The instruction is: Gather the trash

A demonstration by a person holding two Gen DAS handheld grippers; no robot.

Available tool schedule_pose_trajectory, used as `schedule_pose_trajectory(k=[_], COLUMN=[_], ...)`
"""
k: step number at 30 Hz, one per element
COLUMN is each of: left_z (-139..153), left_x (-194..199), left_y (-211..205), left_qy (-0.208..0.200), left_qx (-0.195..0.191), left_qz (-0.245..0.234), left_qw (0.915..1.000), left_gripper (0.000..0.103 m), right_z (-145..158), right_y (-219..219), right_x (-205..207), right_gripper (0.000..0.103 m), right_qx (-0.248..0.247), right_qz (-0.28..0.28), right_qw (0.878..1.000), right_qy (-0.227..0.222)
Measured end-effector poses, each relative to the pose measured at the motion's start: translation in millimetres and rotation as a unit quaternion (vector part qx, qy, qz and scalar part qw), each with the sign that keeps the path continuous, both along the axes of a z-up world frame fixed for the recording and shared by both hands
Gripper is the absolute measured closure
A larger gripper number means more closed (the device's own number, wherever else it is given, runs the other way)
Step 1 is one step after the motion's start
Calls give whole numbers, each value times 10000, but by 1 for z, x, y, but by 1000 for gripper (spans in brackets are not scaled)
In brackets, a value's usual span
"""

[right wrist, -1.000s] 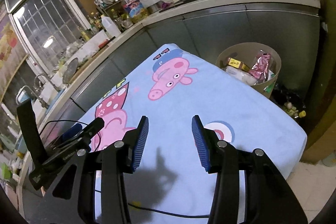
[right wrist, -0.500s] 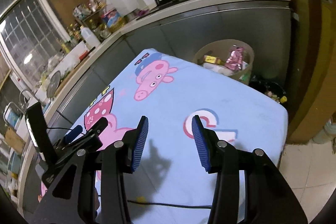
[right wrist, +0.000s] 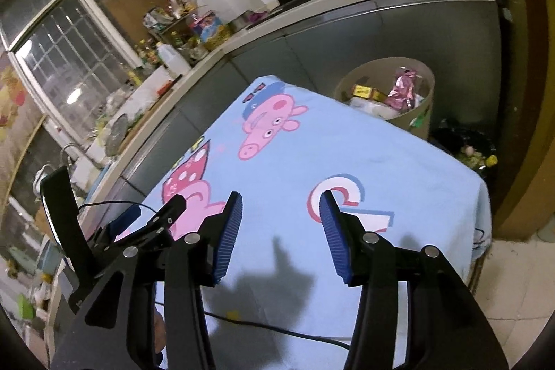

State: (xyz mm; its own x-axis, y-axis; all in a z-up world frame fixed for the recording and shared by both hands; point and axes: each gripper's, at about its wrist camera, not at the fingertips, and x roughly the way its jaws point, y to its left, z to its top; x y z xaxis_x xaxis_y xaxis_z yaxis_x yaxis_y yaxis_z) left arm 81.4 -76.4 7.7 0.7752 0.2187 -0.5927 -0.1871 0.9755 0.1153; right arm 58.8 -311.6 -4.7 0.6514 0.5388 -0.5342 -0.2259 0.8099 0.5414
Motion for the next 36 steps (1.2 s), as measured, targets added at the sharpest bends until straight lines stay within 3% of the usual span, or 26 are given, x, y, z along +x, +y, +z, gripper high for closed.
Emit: schedule_pose_trajectory(k=[5,23,36], left_z=[8,18,16], left_x=[-7,-17,-14], left_y=[-8,-22,-18], left_qy=[-19,71,126], left_qx=[122,759,770], left_qz=[255,631,762], left_qw=[9996,9951,9940], left_gripper=[3,3,3], right_z=[-4,-14,-15], right_y=[-3,-13,-15], right_x=[-1,-10,-8], right_gripper=[49,49,49], right_qx=[181,539,601], right_qz=[240,520,457], right_qw=[9995,9972,9971], right_qy=[20,11,8])
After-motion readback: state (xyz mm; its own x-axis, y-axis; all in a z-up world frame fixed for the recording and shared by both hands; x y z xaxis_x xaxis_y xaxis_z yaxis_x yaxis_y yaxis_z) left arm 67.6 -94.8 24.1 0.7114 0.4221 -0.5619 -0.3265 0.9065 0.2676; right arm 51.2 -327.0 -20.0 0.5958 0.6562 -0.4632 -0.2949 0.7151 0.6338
